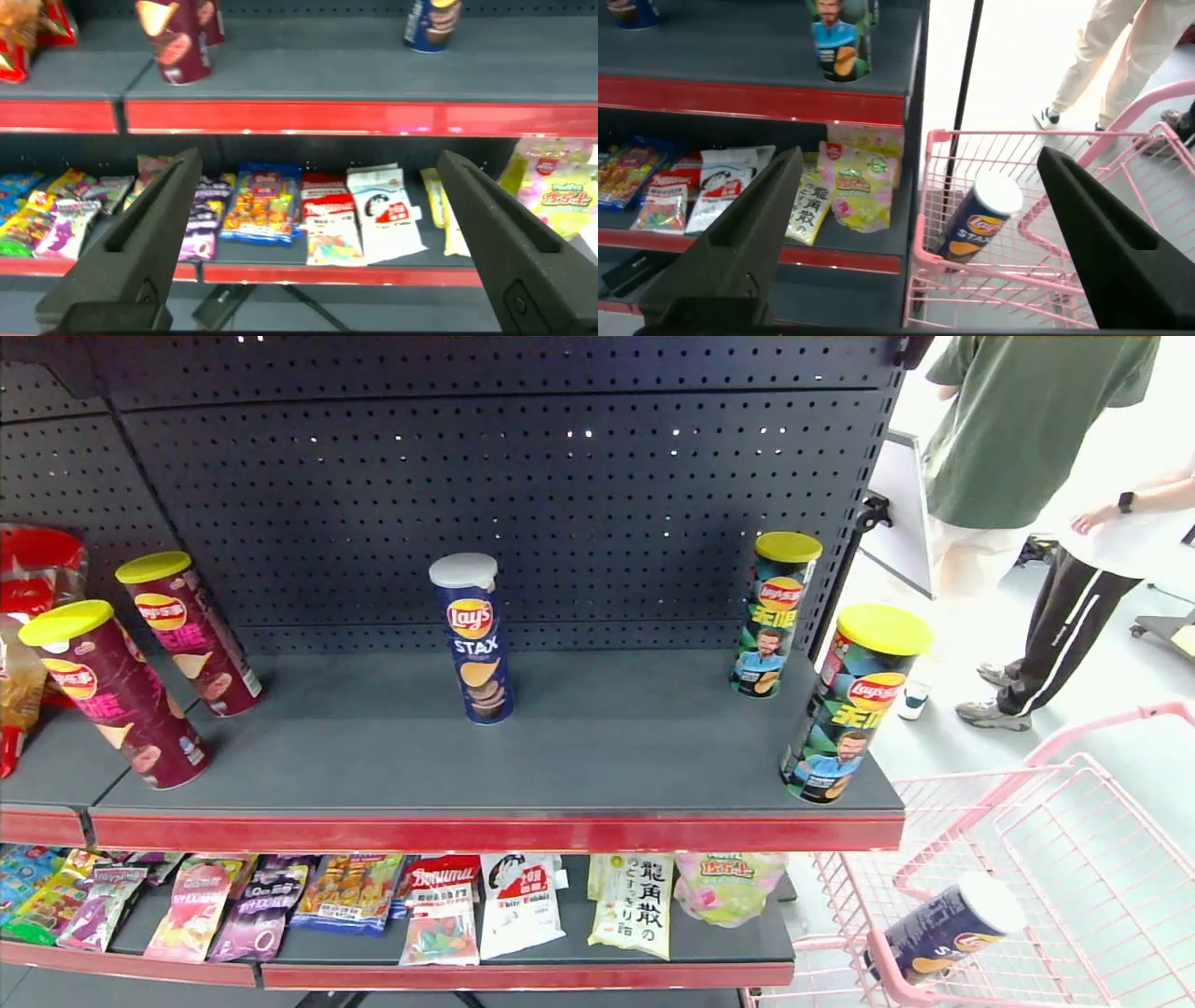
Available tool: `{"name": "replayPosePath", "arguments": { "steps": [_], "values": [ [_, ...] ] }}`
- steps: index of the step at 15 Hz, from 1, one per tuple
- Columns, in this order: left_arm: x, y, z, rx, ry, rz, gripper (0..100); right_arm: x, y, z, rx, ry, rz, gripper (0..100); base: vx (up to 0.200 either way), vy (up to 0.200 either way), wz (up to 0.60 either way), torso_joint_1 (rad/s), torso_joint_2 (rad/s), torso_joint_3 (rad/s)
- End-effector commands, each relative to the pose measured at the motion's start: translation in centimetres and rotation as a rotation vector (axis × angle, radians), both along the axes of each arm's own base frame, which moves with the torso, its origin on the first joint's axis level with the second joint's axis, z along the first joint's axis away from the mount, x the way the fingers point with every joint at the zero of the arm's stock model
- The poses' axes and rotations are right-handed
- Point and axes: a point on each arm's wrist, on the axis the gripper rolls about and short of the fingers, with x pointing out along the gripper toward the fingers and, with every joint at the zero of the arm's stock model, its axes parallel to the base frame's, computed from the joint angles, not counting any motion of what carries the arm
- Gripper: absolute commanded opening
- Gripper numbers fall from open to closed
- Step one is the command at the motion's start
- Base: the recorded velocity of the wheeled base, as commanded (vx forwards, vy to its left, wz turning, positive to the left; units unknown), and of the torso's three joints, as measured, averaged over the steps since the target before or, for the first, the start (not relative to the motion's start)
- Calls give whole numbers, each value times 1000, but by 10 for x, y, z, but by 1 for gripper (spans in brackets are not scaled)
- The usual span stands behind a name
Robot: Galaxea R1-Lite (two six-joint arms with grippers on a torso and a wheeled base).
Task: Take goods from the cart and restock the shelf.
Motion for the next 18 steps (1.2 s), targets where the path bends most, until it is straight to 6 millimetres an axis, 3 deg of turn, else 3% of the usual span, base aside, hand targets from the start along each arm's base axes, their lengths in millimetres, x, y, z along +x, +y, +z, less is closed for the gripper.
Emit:
{"name": "replayPosePath", "arguments": {
  "steps": [1, 4, 13, 18],
  "values": [
    [0, 0, 0, 0, 1, 2, 100, 0, 0, 0, 0, 0, 1, 100, 0, -200, 0, -2, -2, 2],
    [0, 0, 0, 0, -1, 0, 100, 0, 0, 0, 0, 0, 1, 100, 0, 0, 0, 0, 0, 0],
    [0, 0, 0, 0, 1, 0, 100, 0, 0, 0, 2, 1, 1, 100, 0, 0, -600, 2, 3, 4],
    [0, 0, 0, 0, 2, 2, 100, 0, 0, 0, 3, 2, -1, 100, 0, 0, 0, 0, 0, 0]
  ]
}}
